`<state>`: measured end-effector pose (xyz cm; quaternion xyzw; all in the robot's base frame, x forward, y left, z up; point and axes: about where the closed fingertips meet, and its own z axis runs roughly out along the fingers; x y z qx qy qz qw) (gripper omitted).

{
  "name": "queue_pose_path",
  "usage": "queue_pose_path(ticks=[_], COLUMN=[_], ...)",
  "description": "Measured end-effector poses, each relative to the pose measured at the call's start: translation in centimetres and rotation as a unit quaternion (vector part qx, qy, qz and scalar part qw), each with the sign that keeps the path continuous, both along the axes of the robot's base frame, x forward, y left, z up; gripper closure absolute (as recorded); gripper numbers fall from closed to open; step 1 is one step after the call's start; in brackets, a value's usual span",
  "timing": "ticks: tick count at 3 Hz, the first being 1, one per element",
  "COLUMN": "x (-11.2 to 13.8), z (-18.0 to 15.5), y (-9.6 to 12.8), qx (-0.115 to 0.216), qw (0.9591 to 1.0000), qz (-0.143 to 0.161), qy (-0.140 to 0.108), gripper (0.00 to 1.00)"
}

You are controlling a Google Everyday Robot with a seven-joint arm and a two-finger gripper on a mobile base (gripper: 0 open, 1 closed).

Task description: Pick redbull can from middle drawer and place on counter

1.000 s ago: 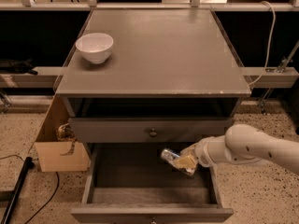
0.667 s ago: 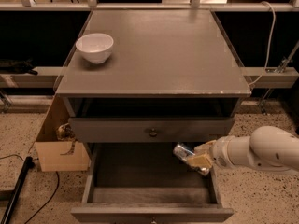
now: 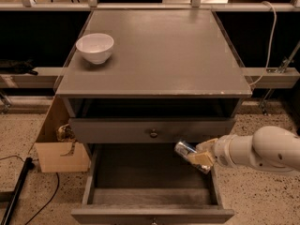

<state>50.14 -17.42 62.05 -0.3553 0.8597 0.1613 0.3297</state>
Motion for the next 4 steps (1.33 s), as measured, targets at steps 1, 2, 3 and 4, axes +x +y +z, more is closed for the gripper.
queue_pose_path(ticks=[1,2,3,4], x=[0.9,0.5,-0.4,-1.2], z=[5.5,11.2,16.1,19.5], y=[-0.4,0.0,-0.3,-0.5], qx=[-0.001,-0.011,-0.028,-0.043], qw=[0.9982,0.9933,0.9864,0.9802], qz=[-0.011,-0.004,0.0,0.004], qy=[-0.059,-0.115,-0.162,-0.193], gripper=[1.0,1.0,1.0,1.0])
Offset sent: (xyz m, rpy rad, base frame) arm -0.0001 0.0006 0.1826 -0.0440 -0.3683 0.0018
